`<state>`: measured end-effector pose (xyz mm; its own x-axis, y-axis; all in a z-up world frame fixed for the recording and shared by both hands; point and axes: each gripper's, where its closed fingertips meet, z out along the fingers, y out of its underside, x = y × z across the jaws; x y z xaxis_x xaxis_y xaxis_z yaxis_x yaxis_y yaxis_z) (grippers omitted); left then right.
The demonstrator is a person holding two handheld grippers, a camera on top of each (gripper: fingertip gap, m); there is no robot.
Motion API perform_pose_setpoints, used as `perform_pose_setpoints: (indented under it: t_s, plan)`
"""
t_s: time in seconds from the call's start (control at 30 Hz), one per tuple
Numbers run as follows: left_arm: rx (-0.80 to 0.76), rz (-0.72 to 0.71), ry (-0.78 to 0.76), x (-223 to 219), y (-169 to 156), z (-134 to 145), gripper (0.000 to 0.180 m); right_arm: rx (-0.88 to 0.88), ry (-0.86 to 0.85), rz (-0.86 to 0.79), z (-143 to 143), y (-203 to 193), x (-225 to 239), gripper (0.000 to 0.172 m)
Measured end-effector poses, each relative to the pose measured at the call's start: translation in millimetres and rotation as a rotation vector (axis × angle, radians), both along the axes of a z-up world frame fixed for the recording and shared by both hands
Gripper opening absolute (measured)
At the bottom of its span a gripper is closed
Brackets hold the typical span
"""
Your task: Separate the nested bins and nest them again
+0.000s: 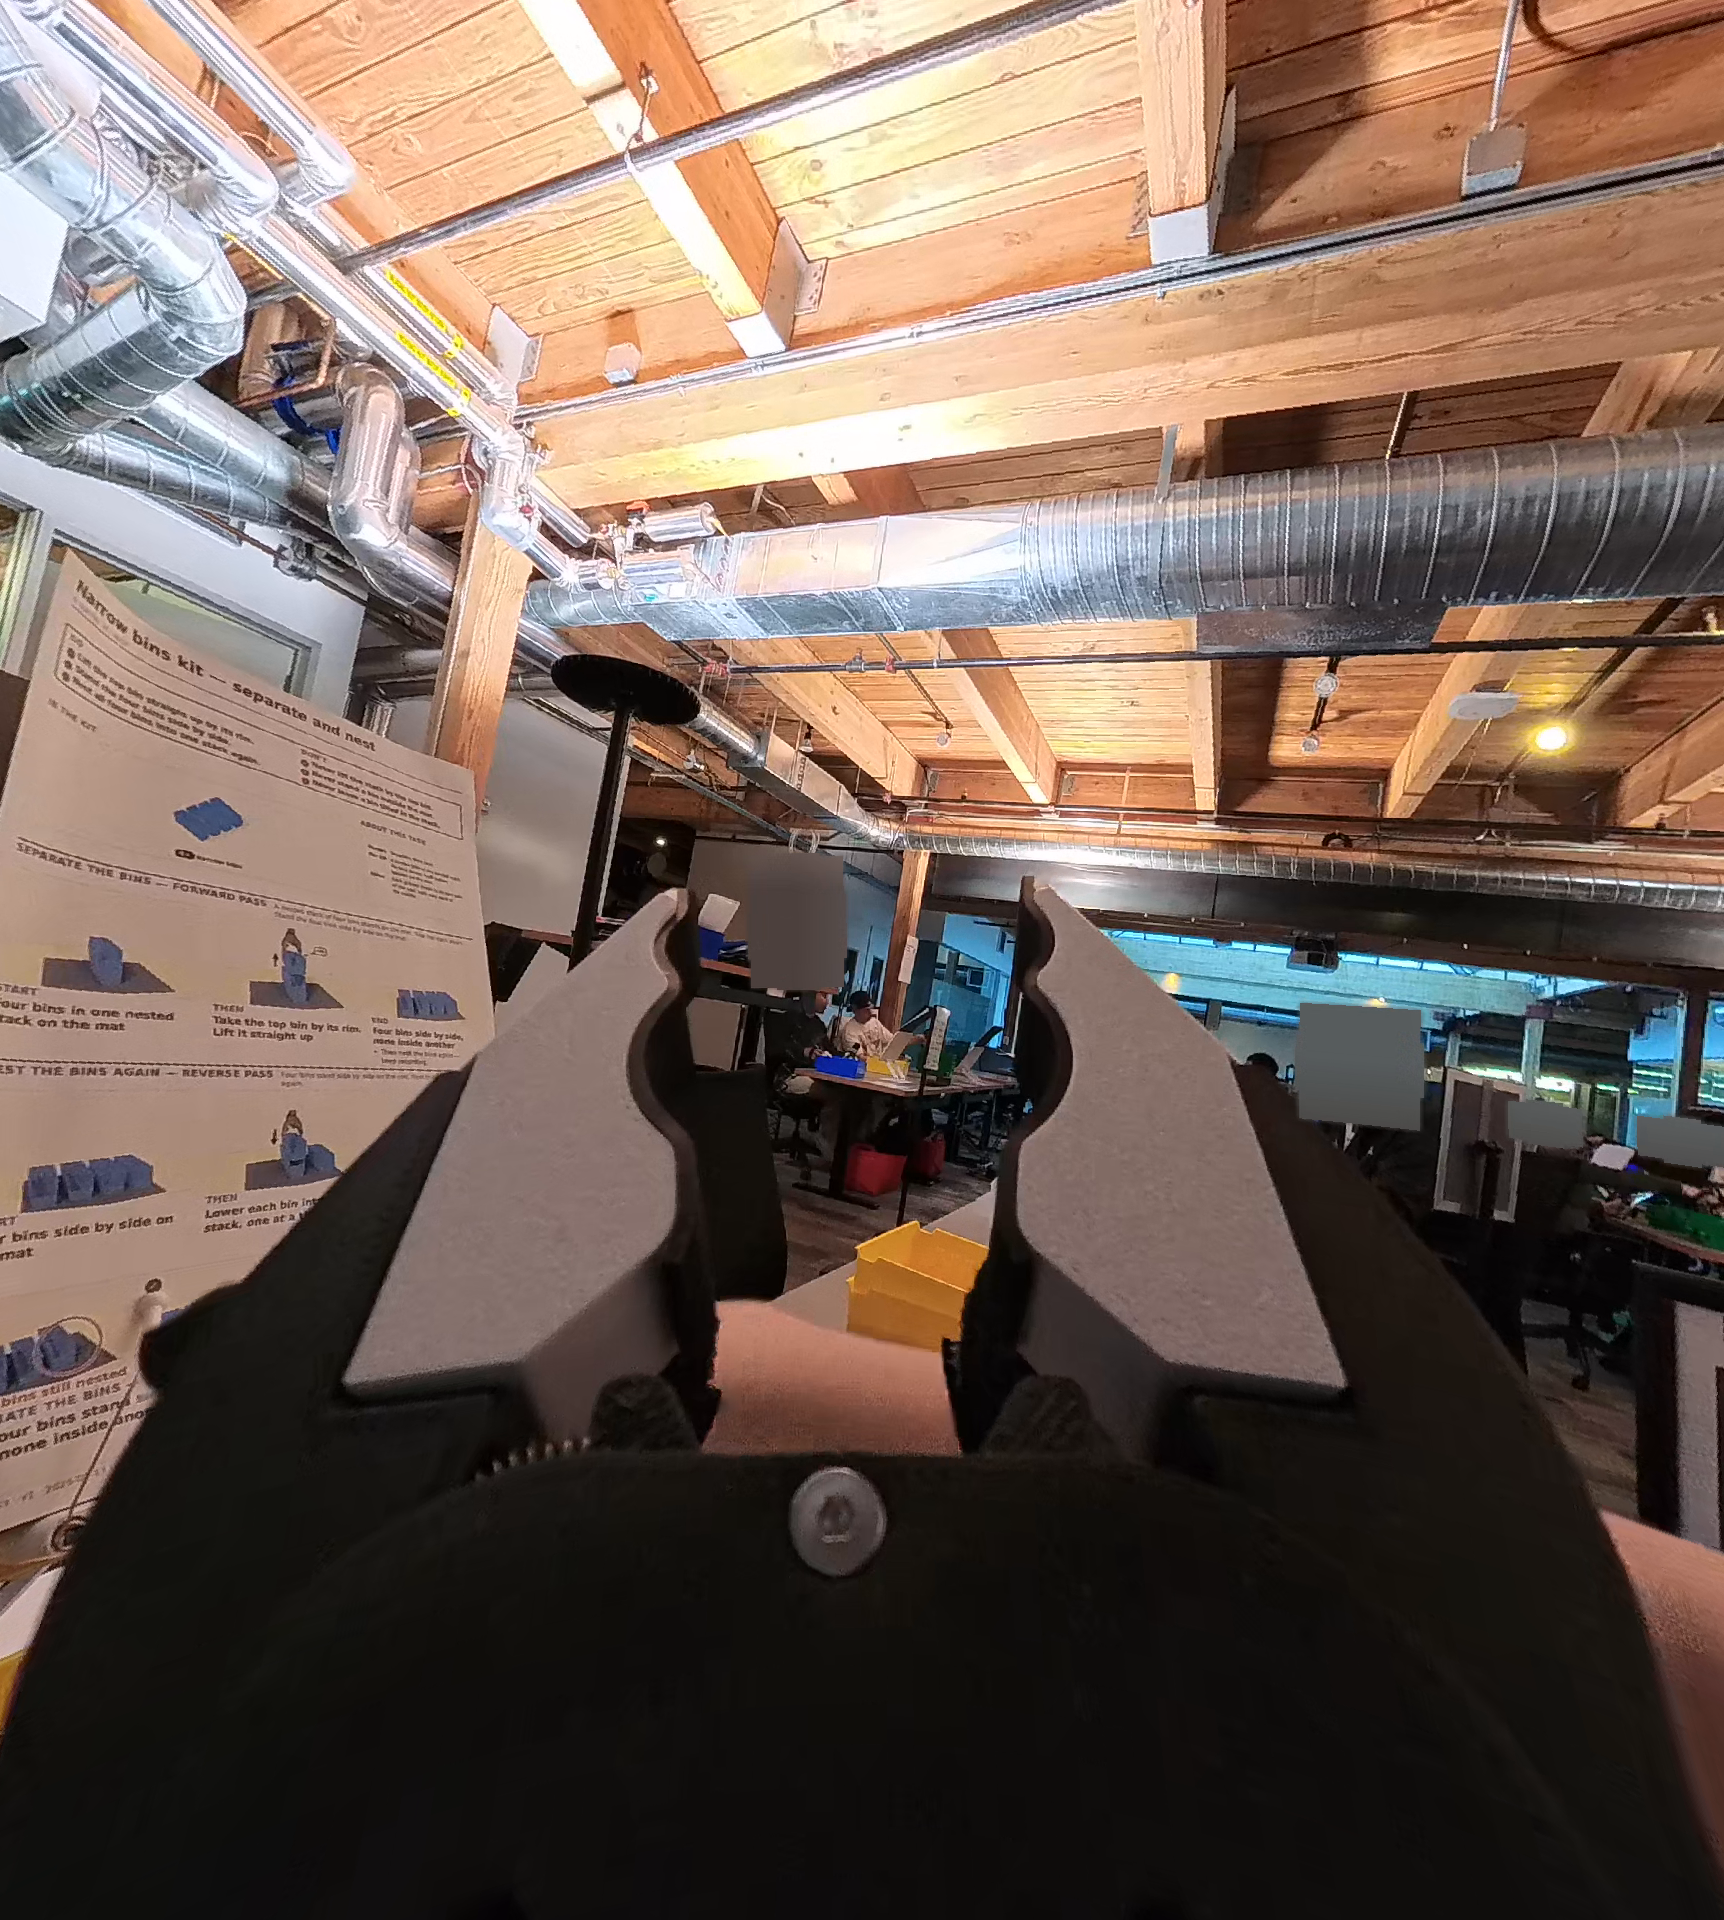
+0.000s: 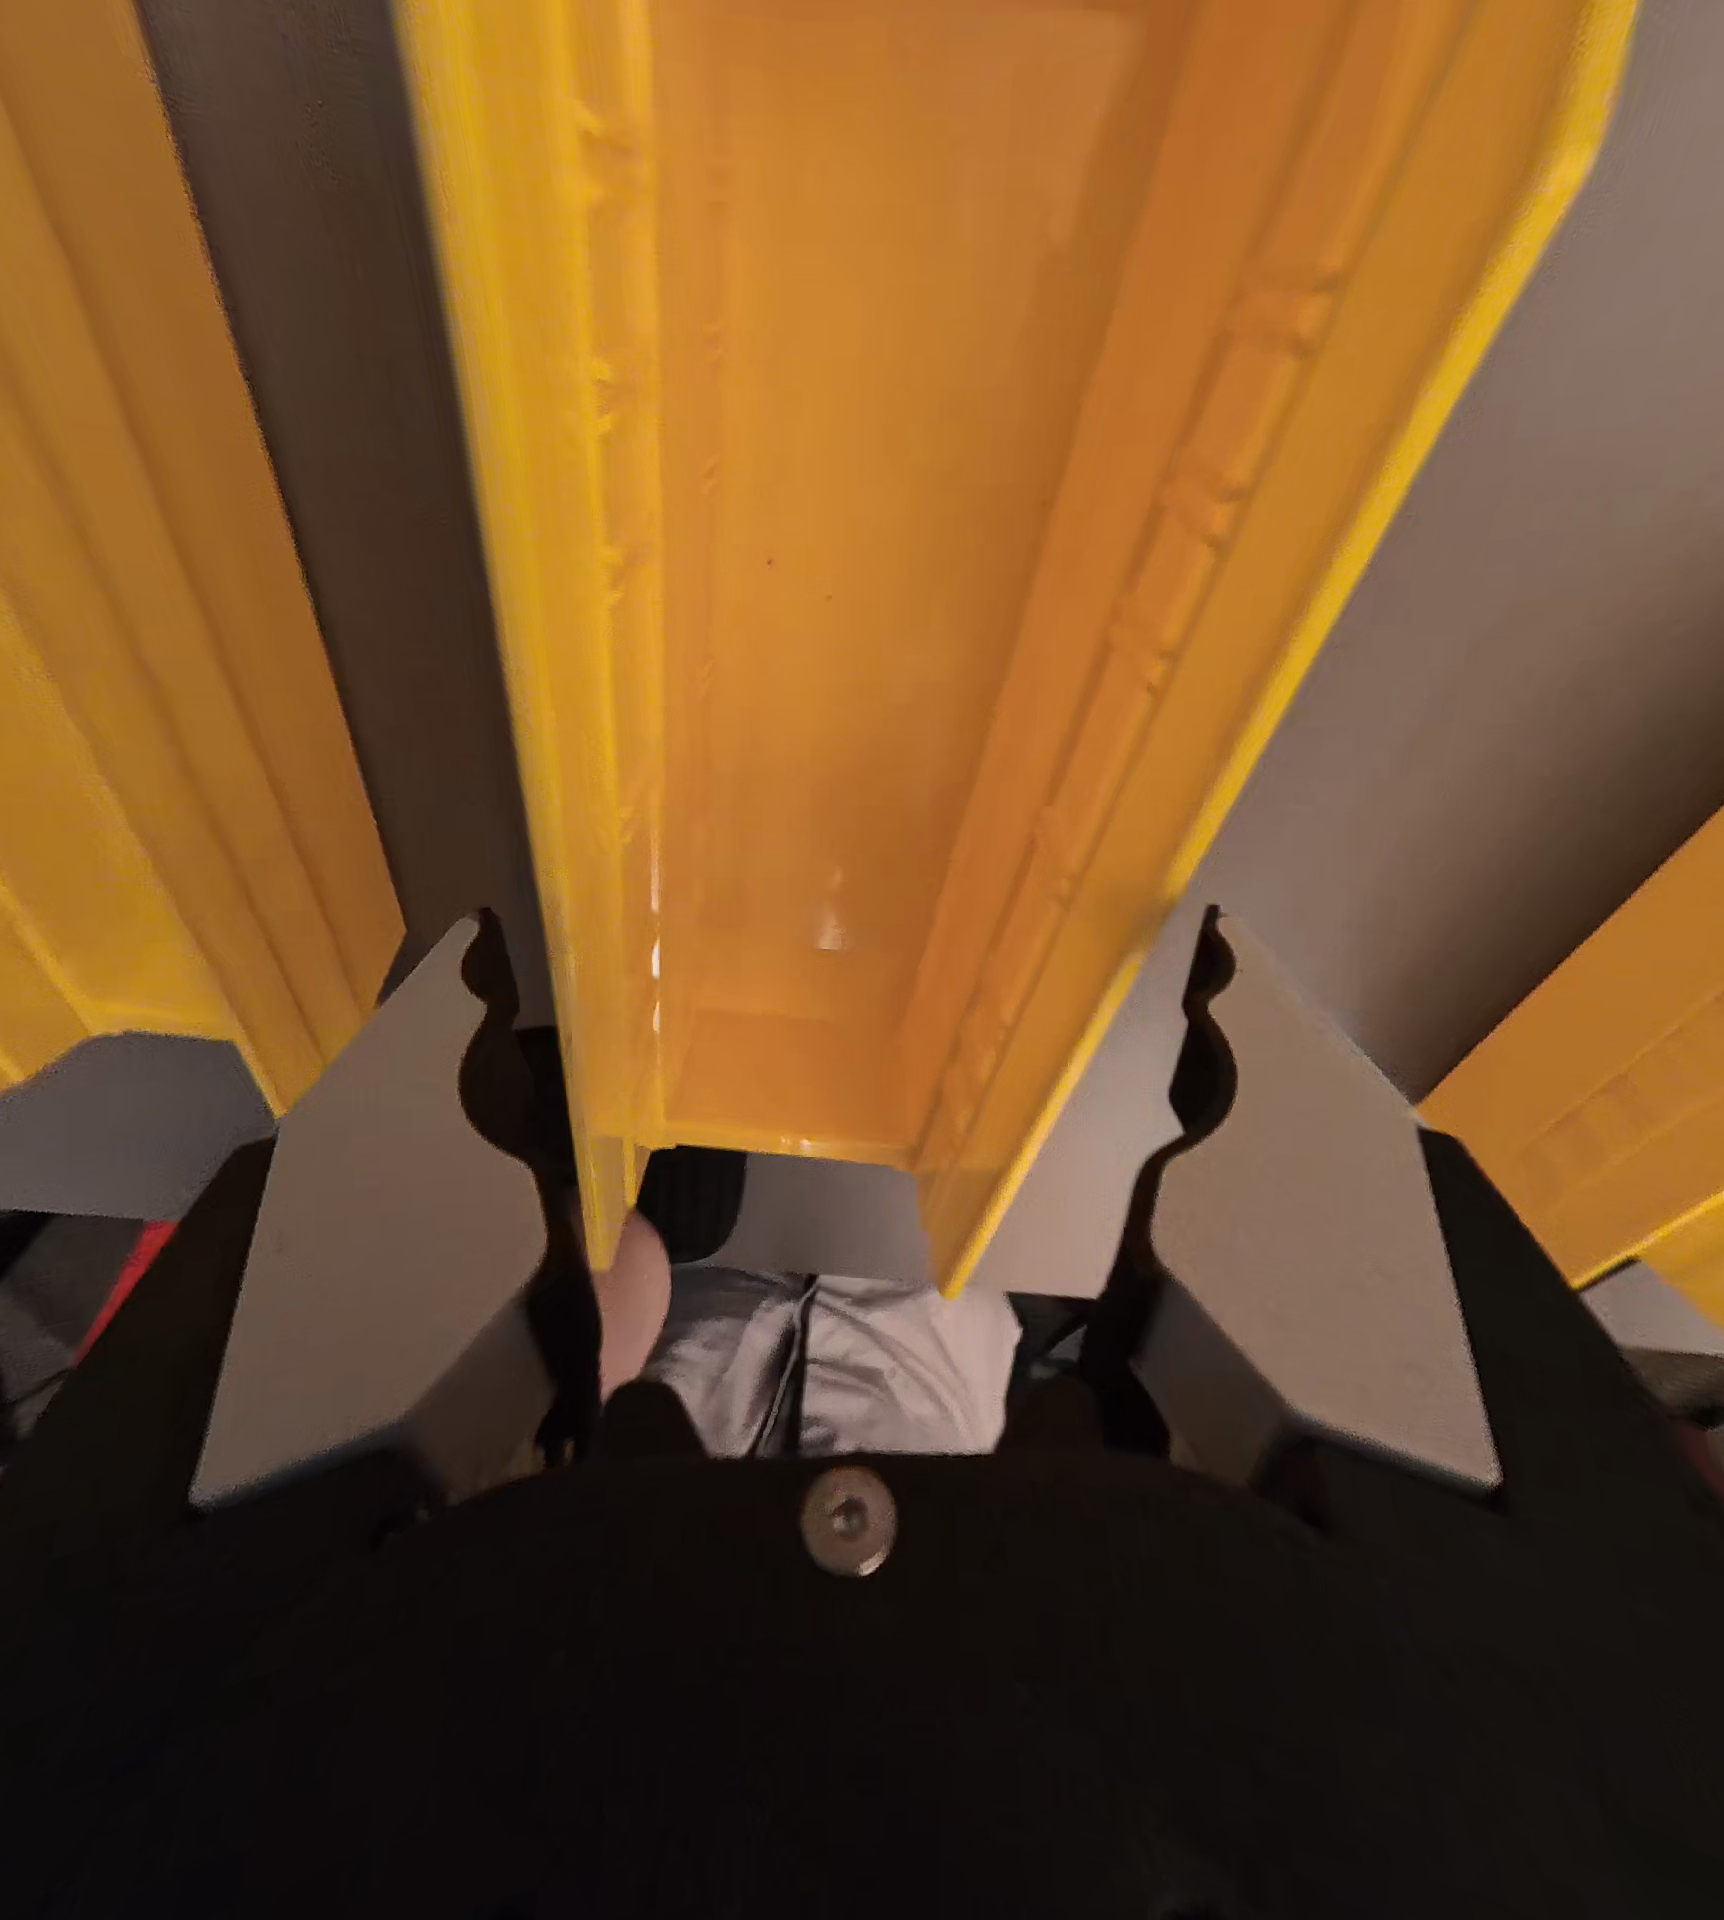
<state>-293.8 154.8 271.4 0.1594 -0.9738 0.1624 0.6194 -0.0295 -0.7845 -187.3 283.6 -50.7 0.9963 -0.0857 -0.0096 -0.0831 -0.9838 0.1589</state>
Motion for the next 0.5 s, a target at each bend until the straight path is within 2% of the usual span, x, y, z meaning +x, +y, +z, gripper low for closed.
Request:
perform_pose_setpoints:
  t_s: [0.13, 0.2, 0.27, 0.33, 0.37, 0.5]
  plan:
    - [0.003, 0.002, 0.002, 0, -1, 0, 0.06, 0.124, -0.058, 0.12, 48, 5, 22, 0.129]
    - [0.003, 0.003, 0.0, -1, -1, 0, 0.059, 0.21, -0.17, 0.13, 68, 8, 65, 0.128]
    - [0.004, 0.0, -0.007, -3, -2, 1, 0.059, 0.251, -0.295, 0.113, 78, 4, 125, 0.138]
    - [0.005, -0.003, -0.013, -4, -3, 2, 0.059, 0.207, -0.393, 0.062, 76, -16, 187, 0.15]
    - [0.006, -0.004, -0.014, -4, -3, 2, 0.059, 0.181, -0.393, 0.032, 70, -27, 211, 0.15]
    - [0.01, -0.01, -0.017, -4, -4, 3, 0.059, 0.162, -0.292, -0.064, 34, -65, 277, 0.15]
